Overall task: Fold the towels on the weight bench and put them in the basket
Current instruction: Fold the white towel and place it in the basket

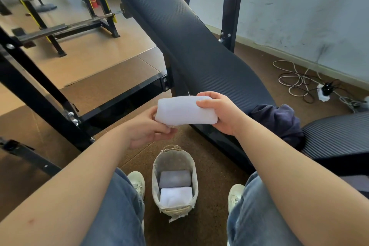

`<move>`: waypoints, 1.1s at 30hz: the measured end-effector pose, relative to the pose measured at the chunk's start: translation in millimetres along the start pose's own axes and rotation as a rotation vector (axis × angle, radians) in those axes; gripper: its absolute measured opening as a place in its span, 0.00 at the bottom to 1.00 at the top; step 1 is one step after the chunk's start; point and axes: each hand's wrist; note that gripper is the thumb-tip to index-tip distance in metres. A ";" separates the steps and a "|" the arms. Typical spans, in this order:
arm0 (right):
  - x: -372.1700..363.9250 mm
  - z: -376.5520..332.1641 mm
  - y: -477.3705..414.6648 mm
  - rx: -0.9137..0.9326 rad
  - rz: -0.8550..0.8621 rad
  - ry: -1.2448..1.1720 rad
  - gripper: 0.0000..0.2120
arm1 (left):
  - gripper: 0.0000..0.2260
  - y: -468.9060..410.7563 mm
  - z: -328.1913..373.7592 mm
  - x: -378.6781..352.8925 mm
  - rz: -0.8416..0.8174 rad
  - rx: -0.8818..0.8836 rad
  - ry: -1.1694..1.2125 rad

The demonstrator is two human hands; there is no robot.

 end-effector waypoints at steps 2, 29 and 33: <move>-1.9 0.7 1.9 0.048 -0.023 0.072 0.17 | 0.38 5.9 5.6 4.0 -0.067 -0.001 0.206; -8.9 224.0 -78.7 0.018 -0.254 1.265 0.26 | 0.23 -87.4 -213.1 35.9 0.191 0.050 -0.693; -1.1 264.1 -110.9 -0.027 -0.280 1.301 0.27 | 0.23 -119.7 -248.9 45.9 0.159 0.105 -0.709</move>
Point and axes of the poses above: each hand's wrist, its own y-axis away from the middle knuckle, its own x-axis out of the back of the hand, z = x × y, and after that the axes turned 1 degree about -y, right-handed
